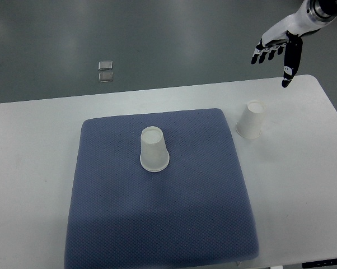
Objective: Stack paper cups
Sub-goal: 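Move the right hand over the white cup beside the mat, then close the right hand fingers around the white cup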
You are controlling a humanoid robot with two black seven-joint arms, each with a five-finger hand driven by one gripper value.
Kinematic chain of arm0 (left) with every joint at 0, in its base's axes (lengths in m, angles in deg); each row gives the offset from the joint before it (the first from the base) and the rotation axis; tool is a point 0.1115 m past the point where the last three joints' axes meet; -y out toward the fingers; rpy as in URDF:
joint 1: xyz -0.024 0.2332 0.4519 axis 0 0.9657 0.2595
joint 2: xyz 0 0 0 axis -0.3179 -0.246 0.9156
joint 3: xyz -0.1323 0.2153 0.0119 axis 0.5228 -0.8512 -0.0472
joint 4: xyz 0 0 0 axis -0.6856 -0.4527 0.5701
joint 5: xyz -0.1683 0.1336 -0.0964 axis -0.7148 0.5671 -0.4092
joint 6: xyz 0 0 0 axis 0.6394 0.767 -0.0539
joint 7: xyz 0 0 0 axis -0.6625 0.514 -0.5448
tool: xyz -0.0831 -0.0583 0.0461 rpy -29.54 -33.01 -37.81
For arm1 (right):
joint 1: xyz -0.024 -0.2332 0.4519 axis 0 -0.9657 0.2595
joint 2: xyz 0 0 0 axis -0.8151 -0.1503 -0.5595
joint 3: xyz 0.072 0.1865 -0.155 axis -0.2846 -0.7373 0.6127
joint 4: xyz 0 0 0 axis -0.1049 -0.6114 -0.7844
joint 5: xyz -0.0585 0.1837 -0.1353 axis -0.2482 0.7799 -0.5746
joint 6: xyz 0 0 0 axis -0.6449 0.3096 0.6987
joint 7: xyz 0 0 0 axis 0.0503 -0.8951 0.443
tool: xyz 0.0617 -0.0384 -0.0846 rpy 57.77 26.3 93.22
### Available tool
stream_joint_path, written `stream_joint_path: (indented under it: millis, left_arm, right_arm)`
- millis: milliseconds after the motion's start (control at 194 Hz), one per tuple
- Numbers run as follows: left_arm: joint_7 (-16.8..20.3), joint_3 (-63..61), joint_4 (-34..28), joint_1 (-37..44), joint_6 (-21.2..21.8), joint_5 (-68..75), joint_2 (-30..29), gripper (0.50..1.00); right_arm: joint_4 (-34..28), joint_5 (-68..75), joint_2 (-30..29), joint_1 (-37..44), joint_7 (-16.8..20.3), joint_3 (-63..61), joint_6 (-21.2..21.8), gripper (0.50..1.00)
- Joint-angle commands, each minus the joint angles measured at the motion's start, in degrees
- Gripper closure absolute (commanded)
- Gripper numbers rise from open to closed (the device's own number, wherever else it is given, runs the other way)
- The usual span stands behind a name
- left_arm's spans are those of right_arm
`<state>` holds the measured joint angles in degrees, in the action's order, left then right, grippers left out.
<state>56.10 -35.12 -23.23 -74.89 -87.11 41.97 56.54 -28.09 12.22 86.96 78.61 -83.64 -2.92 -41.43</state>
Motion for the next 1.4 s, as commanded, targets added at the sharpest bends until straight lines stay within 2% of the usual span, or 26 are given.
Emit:
stream_joint_path:
  millis: [0,103,330,505,1133,1395]
  left_arm:
    - [-0.04,0.05,-0.01,0.09,0.01,0.0,0.0,0.5]
    - [-0.04,0.14,-0.01,0.09,0.01,0.0,0.0,0.5]
    - [-0.04,0.14,-0.01,0.18,0.01,0.0,0.0,0.5]
    - [-0.04,0.32,-0.1,0.18,0.01,0.0,0.0,0.5]
    - [-0.04,0.23,-0.01,0.97,0.01,0.0,0.0,0.5]
    - [-0.04,0.23,-0.1,1.14,0.01,0.0,0.0,0.5]
  right_arm:
    - [2.66,0.14,-1.86,-3.72,0.38,-0.16,-3.69,0.568]
    - [6.09,1.28,-3.62,-8.37,0.64,-0.25,-7.2,0.568]
    - [10.83,4.45,-7.4,-14.61,0.73,-0.08,-10.1,0.568]
    - [17.51,4.54,-7.75,-19.45,0.64,-0.16,-9.75,0.57]
    - [32.45,4.1,-16.81,-32.63,0.64,-0.25,-10.72,0.572]
    - [35.0,4.19,-17.6,-34.66,0.64,-0.17,-10.98,0.579]
